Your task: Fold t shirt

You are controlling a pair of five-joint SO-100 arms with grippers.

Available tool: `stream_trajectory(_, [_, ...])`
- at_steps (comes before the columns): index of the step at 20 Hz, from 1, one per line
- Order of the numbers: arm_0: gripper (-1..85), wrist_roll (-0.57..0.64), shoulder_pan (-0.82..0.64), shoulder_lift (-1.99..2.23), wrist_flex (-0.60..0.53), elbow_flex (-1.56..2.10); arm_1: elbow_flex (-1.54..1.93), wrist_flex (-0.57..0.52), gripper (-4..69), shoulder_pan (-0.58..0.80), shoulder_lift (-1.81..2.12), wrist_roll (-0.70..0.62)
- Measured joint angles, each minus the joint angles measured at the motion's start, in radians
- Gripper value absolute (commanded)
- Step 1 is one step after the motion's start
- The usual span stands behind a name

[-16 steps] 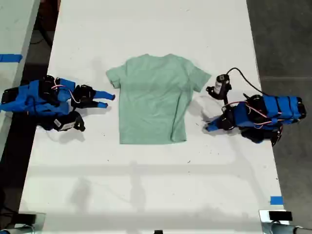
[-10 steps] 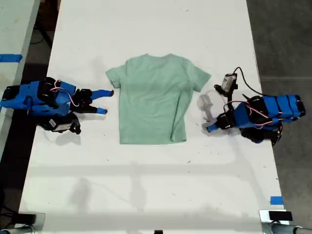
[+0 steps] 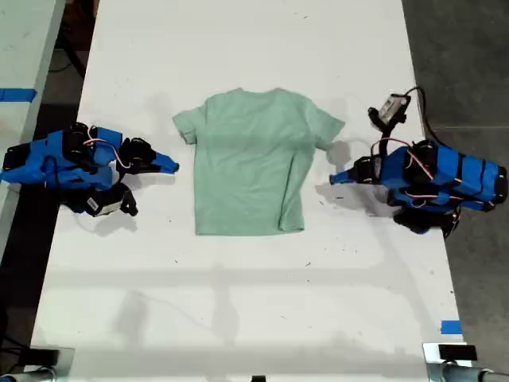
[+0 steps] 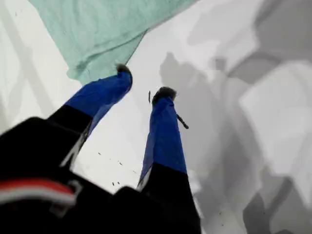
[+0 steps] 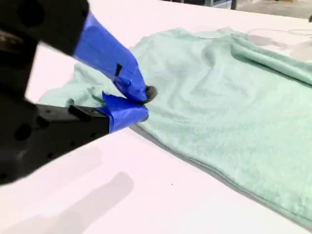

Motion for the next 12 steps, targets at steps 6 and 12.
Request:
stream_trajectory(6, [-0.2,-0.02,0.006,0.0,0.0,0.0,-0.199,-0.232,27.2,0.495,-0.595,-0.253])
stream_trajectory(12, [-0.2,-0.026,0.006,0.0,0.0,0.0,-0.451,-0.522,27.9,0.684,-1.281,-0.347])
